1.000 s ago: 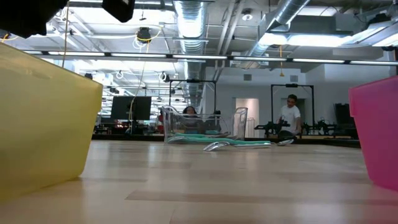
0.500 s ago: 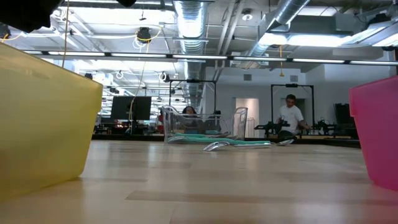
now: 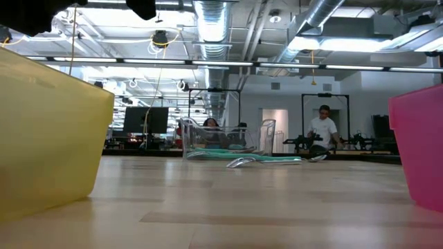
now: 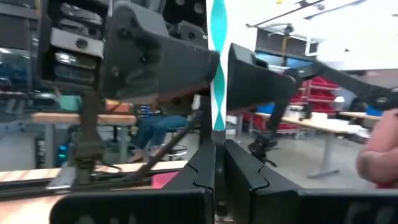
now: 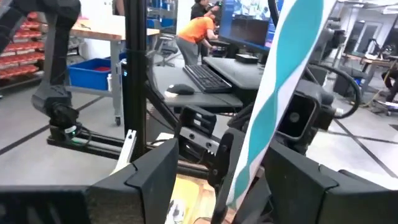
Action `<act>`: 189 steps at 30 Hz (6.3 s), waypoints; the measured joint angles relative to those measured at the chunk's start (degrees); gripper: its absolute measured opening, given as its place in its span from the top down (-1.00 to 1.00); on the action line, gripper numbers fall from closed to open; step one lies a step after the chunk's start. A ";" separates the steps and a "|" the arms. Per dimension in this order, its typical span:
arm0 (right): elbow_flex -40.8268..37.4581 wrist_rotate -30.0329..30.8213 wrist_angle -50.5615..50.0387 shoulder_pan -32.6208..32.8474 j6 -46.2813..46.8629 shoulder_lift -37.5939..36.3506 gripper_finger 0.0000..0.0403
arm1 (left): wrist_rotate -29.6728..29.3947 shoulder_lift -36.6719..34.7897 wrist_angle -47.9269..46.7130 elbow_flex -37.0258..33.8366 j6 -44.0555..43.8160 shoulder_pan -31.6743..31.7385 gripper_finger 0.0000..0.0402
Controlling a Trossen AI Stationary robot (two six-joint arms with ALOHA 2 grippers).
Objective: Sort silverware by color (type)
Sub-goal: Put the white and blue spoon into the red bin
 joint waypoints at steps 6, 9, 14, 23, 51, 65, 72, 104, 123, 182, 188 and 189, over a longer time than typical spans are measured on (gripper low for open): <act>0.00 4.11 0.01 -0.39 0.59 0.02 -0.27 | -2.12 -0.02 -0.06 0.00 1.30 -0.09 1.00; 0.00 7.69 -0.07 -0.26 0.61 0.02 -0.25 | -2.77 -0.02 -0.30 0.00 2.17 -0.19 1.00; 0.00 10.65 -1.30 -0.28 2.07 0.02 -0.10 | -4.98 -0.02 -0.36 0.00 3.18 -0.22 1.00; 0.00 10.81 -4.26 -0.76 3.91 0.02 0.25 | -8.21 -0.02 -0.34 0.00 5.86 -0.26 1.00; -0.04 13.54 -6.49 0.61 3.72 0.02 0.78 | -9.40 -0.06 -4.29 0.03 -0.32 -0.28 0.54; -0.07 13.35 -9.91 0.63 3.23 -2.31 0.78 | -11.78 -0.30 -5.94 0.04 0.51 -0.26 0.17; -0.15 13.33 -11.22 0.94 1.86 -3.61 0.78 | -11.75 -0.28 -7.58 -0.01 -0.46 -0.26 0.17; -0.04 14.83 -65.86 15.78 31.91 -14.09 0.78 | -13.46 -0.50 -14.56 -0.02 -8.16 -0.28 0.17; -0.06 11.77 -75.29 25.24 56.50 -12.02 0.78 | -15.67 -0.50 -18.85 0.00 -5.70 -0.26 0.17; -2.93 -13.49 -70.61 33.55 53.48 7.49 0.78 | -20.08 -0.48 -23.40 0.00 1.53 -0.26 0.17; -5.42 -12.16 -67.03 33.88 56.35 7.49 0.78 | -21.09 -0.48 -23.39 0.00 1.80 -0.26 0.17; -5.69 -11.63 -66.97 33.99 56.37 7.46 0.78 | -21.46 -0.48 -23.40 0.00 1.80 -0.26 0.17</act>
